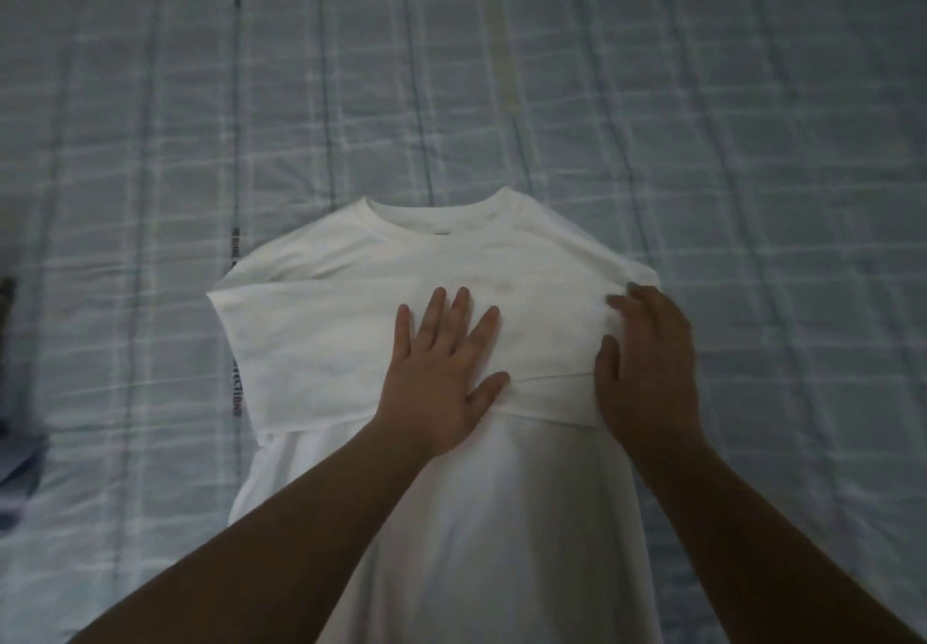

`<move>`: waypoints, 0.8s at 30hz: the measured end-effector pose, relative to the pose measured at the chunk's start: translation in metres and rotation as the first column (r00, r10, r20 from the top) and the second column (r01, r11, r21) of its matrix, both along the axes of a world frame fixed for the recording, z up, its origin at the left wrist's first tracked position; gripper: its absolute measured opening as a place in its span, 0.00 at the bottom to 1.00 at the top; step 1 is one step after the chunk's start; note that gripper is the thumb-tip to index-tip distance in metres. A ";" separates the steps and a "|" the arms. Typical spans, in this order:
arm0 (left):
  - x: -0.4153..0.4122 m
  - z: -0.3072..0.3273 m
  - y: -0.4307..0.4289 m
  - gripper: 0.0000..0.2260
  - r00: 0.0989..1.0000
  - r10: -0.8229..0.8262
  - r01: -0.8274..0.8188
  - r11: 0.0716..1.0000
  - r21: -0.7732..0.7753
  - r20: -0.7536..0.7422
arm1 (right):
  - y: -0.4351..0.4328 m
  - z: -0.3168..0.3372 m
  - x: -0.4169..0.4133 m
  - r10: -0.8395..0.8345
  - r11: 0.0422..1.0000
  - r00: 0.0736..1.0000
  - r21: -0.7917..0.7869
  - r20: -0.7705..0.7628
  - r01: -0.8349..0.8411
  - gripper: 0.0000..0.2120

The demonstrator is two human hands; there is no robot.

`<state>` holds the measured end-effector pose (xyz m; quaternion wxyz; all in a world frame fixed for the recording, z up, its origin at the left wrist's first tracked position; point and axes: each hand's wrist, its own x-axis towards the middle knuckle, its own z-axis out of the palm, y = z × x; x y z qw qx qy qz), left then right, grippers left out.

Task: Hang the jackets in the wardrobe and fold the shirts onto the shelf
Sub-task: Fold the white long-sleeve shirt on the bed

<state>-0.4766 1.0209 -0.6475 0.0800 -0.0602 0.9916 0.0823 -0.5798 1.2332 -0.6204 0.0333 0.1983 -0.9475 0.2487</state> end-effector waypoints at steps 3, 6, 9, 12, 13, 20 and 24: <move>0.003 0.001 -0.015 0.27 0.990 0.138 -0.140 0.989 -0.038 -0.036 | -0.018 -0.013 0.005 0.221 0.959 0.974 0.171 0.043 -0.225 0.24; 0.008 -0.010 -0.032 0.28 0.972 0.234 -0.233 0.971 -0.048 0.028 | -0.023 -0.033 0.000 0.216 0.905 0.971 0.352 0.107 -0.240 0.26; 0.012 -0.024 -0.043 0.30 0.976 0.206 -0.202 0.978 -0.060 0.070 | -0.022 -0.049 0.001 0.182 0.870 0.978 0.447 0.101 -0.208 0.28; 0.007 -0.031 -0.048 0.32 0.972 0.202 -0.197 0.979 -0.053 0.116 | -0.024 -0.058 0.001 0.178 0.855 0.980 0.478 0.093 -0.200 0.29; 0.005 -0.032 -0.049 0.32 0.970 0.206 -0.201 0.978 -0.050 0.130 | -0.025 -0.059 0.000 0.176 0.850 0.980 0.487 0.096 -0.200 0.29; 0.041 -0.005 -0.039 0.28 0.976 0.200 -0.204 0.978 0.044 0.082 | -0.015 -0.029 0.034 0.180 0.877 0.975 0.429 0.128 -0.219 0.27; 0.115 0.008 -0.031 0.28 0.978 0.208 -0.201 0.968 0.153 -0.031 | 0.016 -0.016 0.108 0.157 0.951 0.981 0.250 0.113 -0.181 0.27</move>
